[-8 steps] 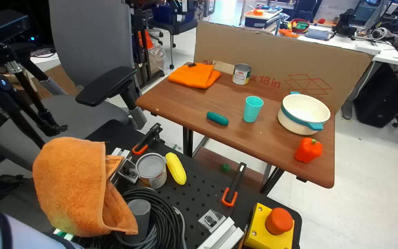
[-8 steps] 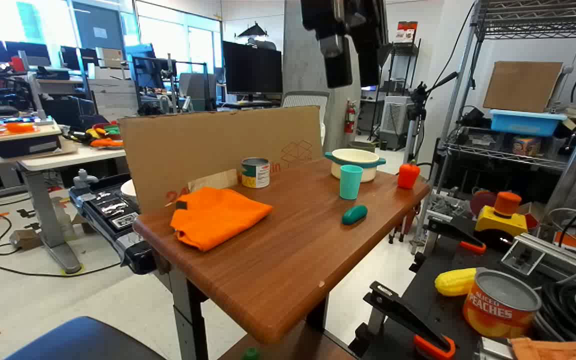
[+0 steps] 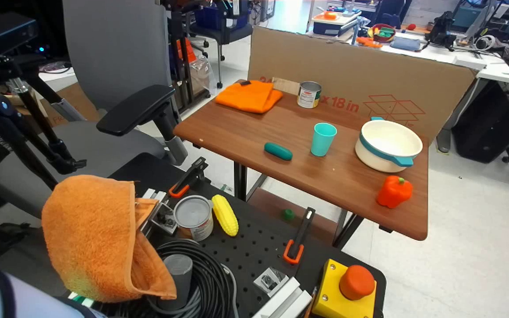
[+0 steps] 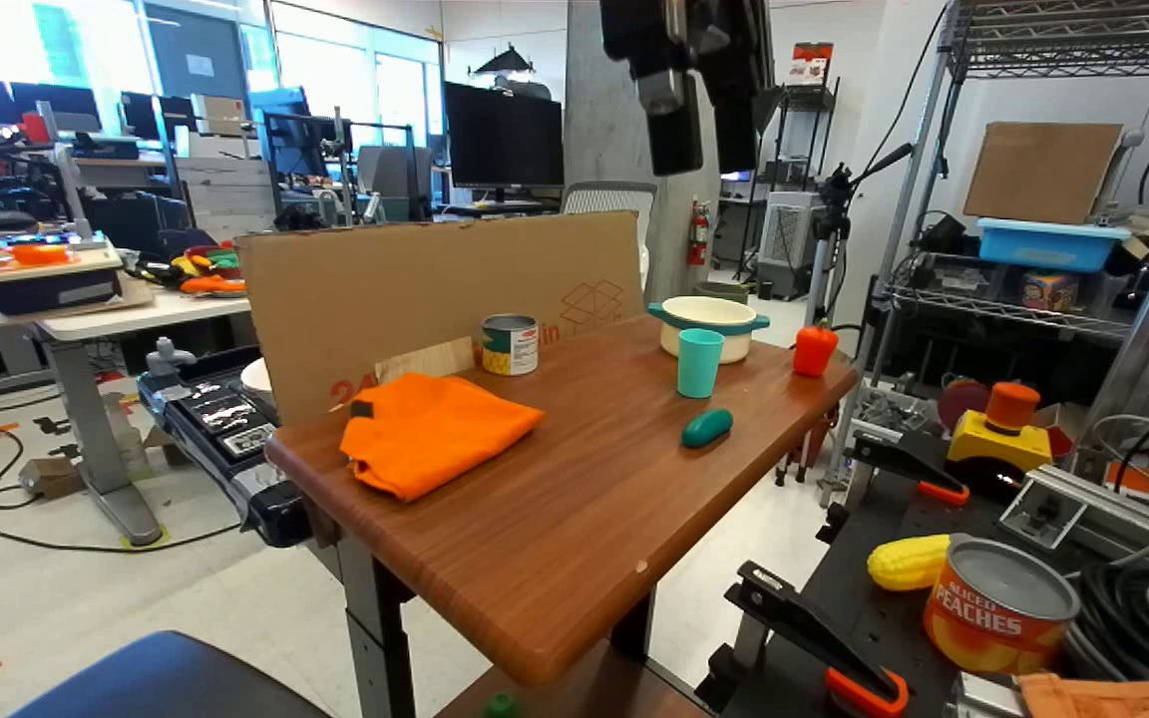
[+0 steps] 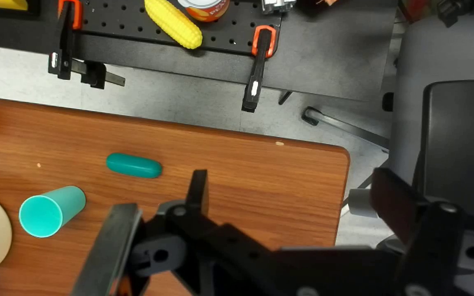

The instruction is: Move the orange cloth forward

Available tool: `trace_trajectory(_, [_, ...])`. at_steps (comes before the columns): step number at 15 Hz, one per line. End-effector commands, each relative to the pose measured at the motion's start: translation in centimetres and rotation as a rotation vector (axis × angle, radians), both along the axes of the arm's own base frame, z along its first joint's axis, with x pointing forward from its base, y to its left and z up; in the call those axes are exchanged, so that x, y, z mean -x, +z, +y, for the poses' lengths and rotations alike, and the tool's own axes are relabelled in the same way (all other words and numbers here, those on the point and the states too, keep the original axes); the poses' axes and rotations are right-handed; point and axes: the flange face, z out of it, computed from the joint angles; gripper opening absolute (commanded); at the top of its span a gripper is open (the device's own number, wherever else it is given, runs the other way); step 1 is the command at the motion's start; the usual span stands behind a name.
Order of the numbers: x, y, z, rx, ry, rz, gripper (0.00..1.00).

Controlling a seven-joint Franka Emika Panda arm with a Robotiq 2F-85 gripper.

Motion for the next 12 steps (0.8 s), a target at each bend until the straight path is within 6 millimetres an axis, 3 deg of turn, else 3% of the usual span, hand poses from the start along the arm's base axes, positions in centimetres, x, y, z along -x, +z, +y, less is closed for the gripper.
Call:
trace_trajectory(1, [-1.3, -0.5, 0.5, -0.001, -0.010, -0.021, 1.00])
trace_trajectory(3, [-3.2, -0.8, 0.9, -0.035, -0.050, -0.074, 1.00])
trace_trajectory(7, [-9.2, -2.2, 1.0, -0.066, -0.199, -0.210, 1.00])
trace_trajectory(12, [-16.5, -6.1, -0.2, -0.015, -0.334, -0.298, 1.00])
